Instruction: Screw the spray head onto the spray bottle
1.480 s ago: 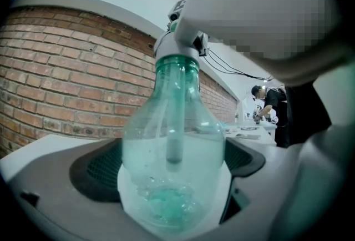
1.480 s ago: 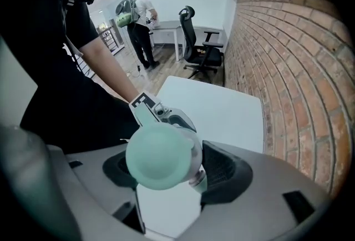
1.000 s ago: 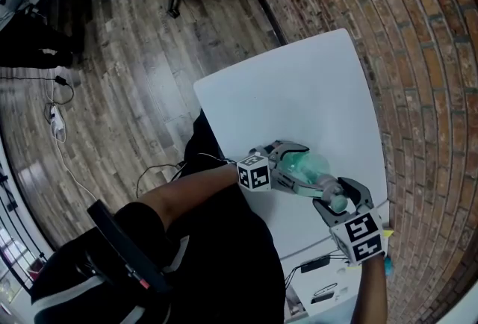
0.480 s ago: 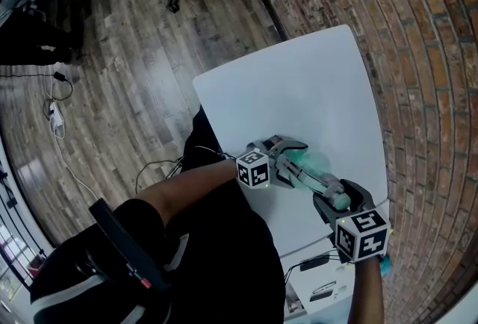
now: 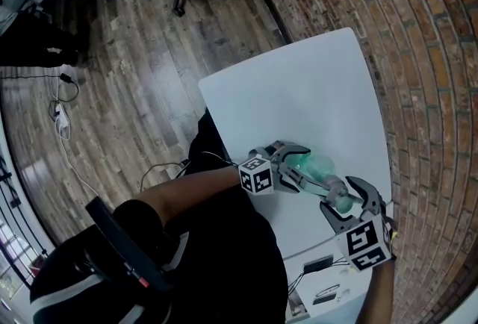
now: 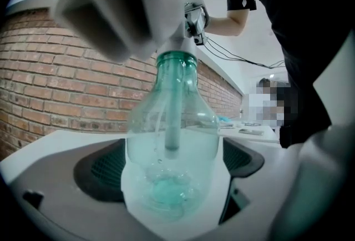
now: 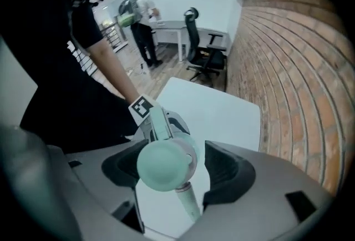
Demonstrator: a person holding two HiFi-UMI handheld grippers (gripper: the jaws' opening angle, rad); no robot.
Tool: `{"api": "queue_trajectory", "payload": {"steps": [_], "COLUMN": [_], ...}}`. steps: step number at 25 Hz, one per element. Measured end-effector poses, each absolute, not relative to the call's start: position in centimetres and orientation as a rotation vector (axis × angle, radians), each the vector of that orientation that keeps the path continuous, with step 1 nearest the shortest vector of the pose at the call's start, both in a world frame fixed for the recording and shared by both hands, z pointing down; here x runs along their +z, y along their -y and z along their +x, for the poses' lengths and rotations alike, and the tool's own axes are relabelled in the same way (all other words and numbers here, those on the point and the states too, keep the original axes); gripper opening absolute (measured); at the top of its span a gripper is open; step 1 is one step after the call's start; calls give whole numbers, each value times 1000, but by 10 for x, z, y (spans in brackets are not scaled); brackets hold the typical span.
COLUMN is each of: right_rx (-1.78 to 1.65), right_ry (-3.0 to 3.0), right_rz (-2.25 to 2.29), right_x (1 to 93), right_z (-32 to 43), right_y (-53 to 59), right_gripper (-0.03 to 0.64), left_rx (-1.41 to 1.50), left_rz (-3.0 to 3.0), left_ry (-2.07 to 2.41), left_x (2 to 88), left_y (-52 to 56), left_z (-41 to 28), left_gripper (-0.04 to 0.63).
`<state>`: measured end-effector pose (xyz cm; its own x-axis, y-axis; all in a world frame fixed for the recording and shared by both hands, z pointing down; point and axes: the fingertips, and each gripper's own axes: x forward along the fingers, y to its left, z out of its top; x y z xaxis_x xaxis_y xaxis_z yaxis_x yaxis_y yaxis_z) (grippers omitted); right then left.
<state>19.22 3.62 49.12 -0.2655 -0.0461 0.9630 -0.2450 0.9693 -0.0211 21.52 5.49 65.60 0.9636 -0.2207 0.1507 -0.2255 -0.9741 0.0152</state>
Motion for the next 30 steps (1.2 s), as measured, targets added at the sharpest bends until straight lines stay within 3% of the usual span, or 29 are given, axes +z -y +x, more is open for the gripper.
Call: {"api": "queue_trajectory", "payload": {"steps": [9,17,30], "right_rx": [-346,26,267], "right_ry": [1516,1645,1709], "right_rz": [-235,29,339], "right_x": [511,514,515], "right_z": [211,206,207], "right_y": [-50,-44,-39], "right_gripper": [293,293,295], "left_rx": [234,219,232], "left_rz": [3115,3052,3044], "left_ry": [401,424,468], "left_x": [643,648,624], "left_y": [-51,-52,-51], "left_z": [218,217,217], "left_gripper": [546,545,545]}}
